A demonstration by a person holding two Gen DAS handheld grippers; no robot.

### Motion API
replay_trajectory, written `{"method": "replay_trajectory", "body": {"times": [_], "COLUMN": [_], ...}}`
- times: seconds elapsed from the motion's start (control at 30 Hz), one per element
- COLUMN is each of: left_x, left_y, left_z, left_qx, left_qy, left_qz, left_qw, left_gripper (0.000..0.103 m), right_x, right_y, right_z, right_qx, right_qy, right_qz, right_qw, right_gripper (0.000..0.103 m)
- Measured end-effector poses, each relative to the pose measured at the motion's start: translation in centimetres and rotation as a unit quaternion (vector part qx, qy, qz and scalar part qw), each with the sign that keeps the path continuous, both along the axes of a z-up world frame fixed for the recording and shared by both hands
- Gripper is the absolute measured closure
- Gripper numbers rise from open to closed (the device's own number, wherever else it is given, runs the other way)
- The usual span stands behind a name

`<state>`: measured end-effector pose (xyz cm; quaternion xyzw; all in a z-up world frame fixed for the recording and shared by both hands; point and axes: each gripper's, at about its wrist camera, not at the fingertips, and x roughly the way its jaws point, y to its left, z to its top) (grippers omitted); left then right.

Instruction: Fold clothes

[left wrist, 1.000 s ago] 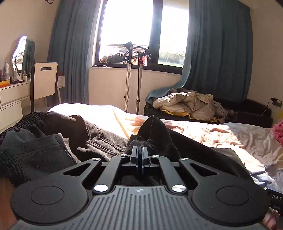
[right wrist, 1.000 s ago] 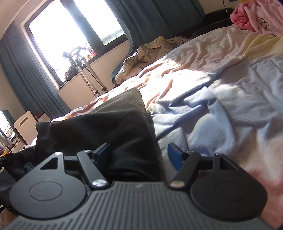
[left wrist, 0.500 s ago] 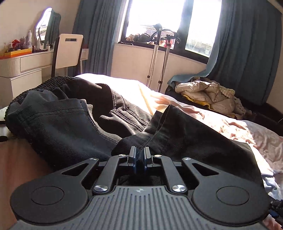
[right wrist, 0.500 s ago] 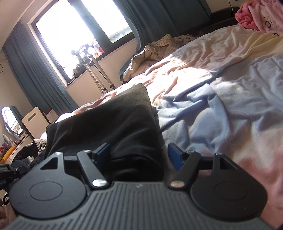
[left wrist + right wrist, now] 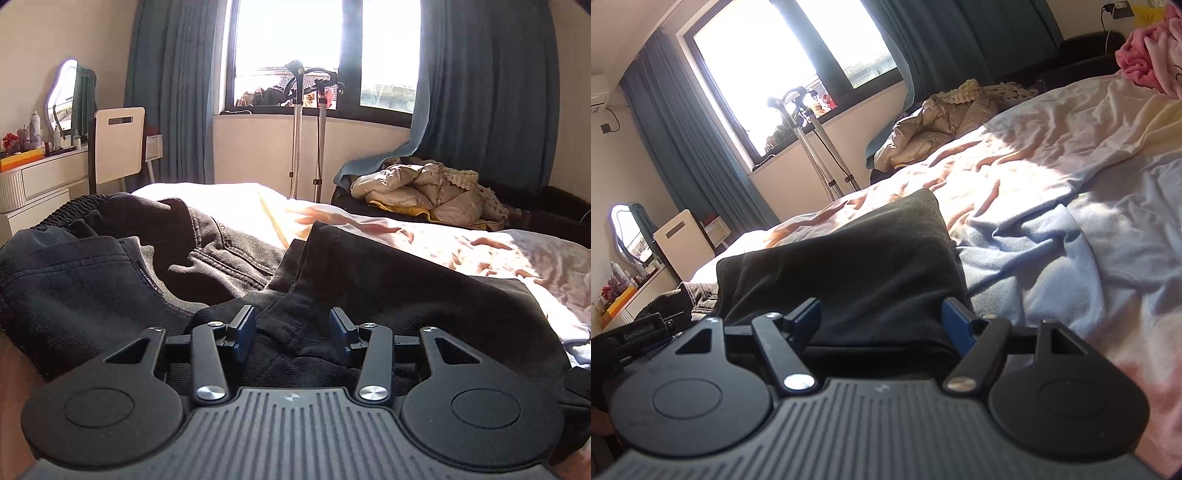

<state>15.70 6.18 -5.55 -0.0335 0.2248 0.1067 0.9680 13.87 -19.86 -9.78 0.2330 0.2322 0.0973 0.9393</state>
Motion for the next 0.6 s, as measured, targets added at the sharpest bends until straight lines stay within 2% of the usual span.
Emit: {"method": "replay_trajectory", "body": {"times": [0.17, 0.4, 0.6], "left_x": [0.7, 1.0, 1.1], "left_y": [0.0, 0.0, 1.1], "left_z": [-0.7, -0.9, -0.9], "left_qx": [0.005, 0.006, -0.038], "left_qy": [0.007, 0.011, 0.018], "left_qz": [0.005, 0.007, 0.014], "left_qw": [0.9999, 0.9999, 0.9990], "left_gripper": [0.054, 0.053, 0.052], "right_x": [0.6, 1.4, 2.1], "right_y": [0.3, -0.6, -1.3], "right_z": [-0.8, -1.7, -2.3], "right_qx": [-0.020, 0.004, 0.025], "right_qy": [0.005, 0.017, 0.035], "right_qz": [-0.008, -0.020, -0.027], "right_qw": [1.000, 1.000, 0.999], "right_gripper": [0.029, 0.027, 0.026]}}
